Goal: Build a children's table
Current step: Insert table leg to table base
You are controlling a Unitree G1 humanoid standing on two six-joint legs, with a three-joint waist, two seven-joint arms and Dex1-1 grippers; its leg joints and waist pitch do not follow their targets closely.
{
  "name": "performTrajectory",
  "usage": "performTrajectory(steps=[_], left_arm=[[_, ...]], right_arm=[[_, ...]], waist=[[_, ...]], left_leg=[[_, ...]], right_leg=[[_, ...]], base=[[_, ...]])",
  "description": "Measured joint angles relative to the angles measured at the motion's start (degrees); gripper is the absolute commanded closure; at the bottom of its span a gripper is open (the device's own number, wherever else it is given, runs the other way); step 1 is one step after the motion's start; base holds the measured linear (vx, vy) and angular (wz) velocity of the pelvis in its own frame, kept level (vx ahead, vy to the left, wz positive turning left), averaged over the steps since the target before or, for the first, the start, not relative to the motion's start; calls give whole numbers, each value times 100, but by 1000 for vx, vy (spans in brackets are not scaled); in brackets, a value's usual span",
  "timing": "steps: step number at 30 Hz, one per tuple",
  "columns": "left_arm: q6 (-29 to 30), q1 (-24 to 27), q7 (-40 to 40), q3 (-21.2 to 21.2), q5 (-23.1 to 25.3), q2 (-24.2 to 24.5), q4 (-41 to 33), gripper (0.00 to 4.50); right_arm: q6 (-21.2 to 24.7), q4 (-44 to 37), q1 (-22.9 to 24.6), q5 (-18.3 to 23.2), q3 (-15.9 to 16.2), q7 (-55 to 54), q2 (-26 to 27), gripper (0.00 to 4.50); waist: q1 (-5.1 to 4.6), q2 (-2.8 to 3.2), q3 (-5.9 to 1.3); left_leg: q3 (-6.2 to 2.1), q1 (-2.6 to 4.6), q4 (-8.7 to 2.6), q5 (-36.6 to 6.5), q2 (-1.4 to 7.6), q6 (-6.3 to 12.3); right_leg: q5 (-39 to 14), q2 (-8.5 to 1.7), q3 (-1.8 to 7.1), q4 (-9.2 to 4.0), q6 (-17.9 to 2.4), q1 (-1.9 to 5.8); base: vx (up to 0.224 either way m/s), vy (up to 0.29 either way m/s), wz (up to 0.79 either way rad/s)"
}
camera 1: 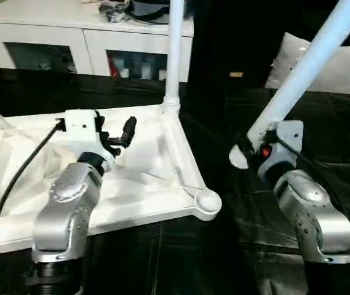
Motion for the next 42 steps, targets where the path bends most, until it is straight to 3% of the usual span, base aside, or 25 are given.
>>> performTrajectory(steps=[9, 10, 12, 14, 15, 16, 18, 19, 20, 21, 22, 23, 24, 25, 26, 29, 32, 37, 42], left_arm=[[-2, 0, 6, -123, 108, 15, 1, 51], [-8, -6, 11, -122, 107, -18, 1, 51], [-7, -47, 49, -133, 110, -37, 12, 51], [-7, -56, 62, -142, 112, -32, 49, 51], [-8, -56, 61, -156, 115, -32, 67, 51], [-8, -51, 59, -172, 117, -33, 92, 51], [-26, -28, 55, -176, 147, -18, 106, 51], [-64, -31, 55, -175, 173, -2, 105, 51], [-102, -56, 56, -176, 223, 20, 106, 51], [-113, -93, 55, -185, 228, 30, 107, 51], [-189, -105, 52, -199, 229, 35, 70, 51], [-200, -33, 62, -187, 235, -25, 82, 51], [-194, 48, 62, -183, 237, -33, 101, 51], [-193, 81, 62, -187, 237, -34, 112, 51], [-195, 48, 60, -225, 237, -29, 124, 51], [-197, 41, 61, -226, 250, -12, 152, 51], [-197, 41, 62, -240, 294, 5, 206, 51], [-204, 39, 47, -293, 349, 18, 322, 51], [-302, -10, -214, -577, 523, 237, 430, 51]], right_arm=[[-1, 2, 74, -34, 170, 21, 28, 262], [-2, 2, 73, -35, 174, 20, 28, 262], [-2, 2, 69, -38, 188, 18, 29, 262], [1, 23, 78, -39, 191, 19, 29, 262], [1, 54, 80, -39, 190, 20, 29, 262], [4, 103, 81, -40, 195, 23, 29, 262], [11, 148, 85, -41, 215, 23, 34, 262], [18, 148, 82, -43, 234, 30, 34, 262], [34, 145, 107, -80, 269, 63, 8, 262], [34, 138, 141, -99, 264, 71, -28, 262], [25, 146, 124, -126, 241, 70, -52, 262], [-15, 150, 93, -124, 220, 63, -16, 262], [-30, 152, 96, -122, 224, 61, 10, 262], [-61, 149, 100, -118, 212, 56, 32, 262], [-126, 146, 103, -119, 191, 61, 23, 262], [-175, 146, 103, -114, 209, 130, 6, 262], [-247, 144, 101, -126, 213, 130, 9, 262], [-248, 145, 103, -154, 268, 131, 7, 262], [-406, 164, 102, -262, 304, 131, -46, 262]], waist=[[-1, 1, -2], [-1, 1, -9], [2, 14, -69], [-2, 31, -94], [-2, 40, -94], [4, 47, -89], [-29, 128, -33], [-38, 189, 5], [2, 170, 46], [63, 117, 51], [196, -97, 13], [266, -148, -3], [331, -118, -14], [352, -62, -36], [351, 10, -54], [246, 28, -60], [127, 37, -60], [7, 47, -55], [9, 47, -55]], left_leg=[[-1, -18, 7, 10, -1, 11], [-2, -57, 21, 38, -1, 47], [0, -275, 123, 89, -2, 112], [-15, -486, 209, 112, 8, 176], [-28, -535, 230, 127, 21, 204], [-29, -540, 227, 141, 44, 224], [-17, -404, 224, 117, 151, 183], [-21, -326, 197, 106, 208, 164], [38, -256, 177, 109, 198, 160], [148, -223, 176, 109, 210, 161], [346, -195, 195, 116, 179, 149], [301, -172, 308, 19, 133, 47], [173, -197, 416, -105, 77, 48], [-11, -208, 471, -116, -14, 68], [-79, -185, 359, 9, -22, 1], [-62, -198, 204, 99, 12, 34], [-40, -181, 129, 102, 11, 33], [-13, -192, 91, 136, 7, 87], [-7, -191, 70, 137, 8, 87]], right_leg=[[13, 1, 0, 0, -4, -10], [43, 3, -1, 2, -26, -41], [123, 7, -33, 7, -45, -235], [217, 4, -87, -16, -55, -383], [266, 3, -117, -55, -57, -399], [285, 2, -142, -113, -25, -382], [249, -26, -296, -261, 5, -185], [154, -11, -332, -238, 52, -60], [-249, -32, -267, 278, 49, -5], [-358, -78, -236, 569, -5, 22], [-812, -120, 50, 834, 144, 129], [-849, -121, 108, 869, 120, 22], [-849, -116, 122, 868, 120, 2], [-847, -105, 124, 864, 124, 35], [-811, -91, 67, 823, 130, 27], [-446, -15, 57, 467, 96, 85], [-316, -10, 54, 272, 94, 141], [-247, -12, 64, 182, 108, 146], [-251, -12, 65, 174, 113, 138]], base=[[0, 0, 0], [0, 0, 0], [0, 0, 0], [-65, 21, 3], [-74, 24, 3], [-112, 25, 4], [-116, 44, -3], [-105, 41, -10], [-127, 14, 6], [-127, 14, 6], [-66, -77, 8], [-31, -114, -6], [-31, -114, -6], [0, 0, 0], [0, 0, 0], [-18, 12, 3], [-7, 18, -1], [0, 0, 0], [0, 0, 0]])
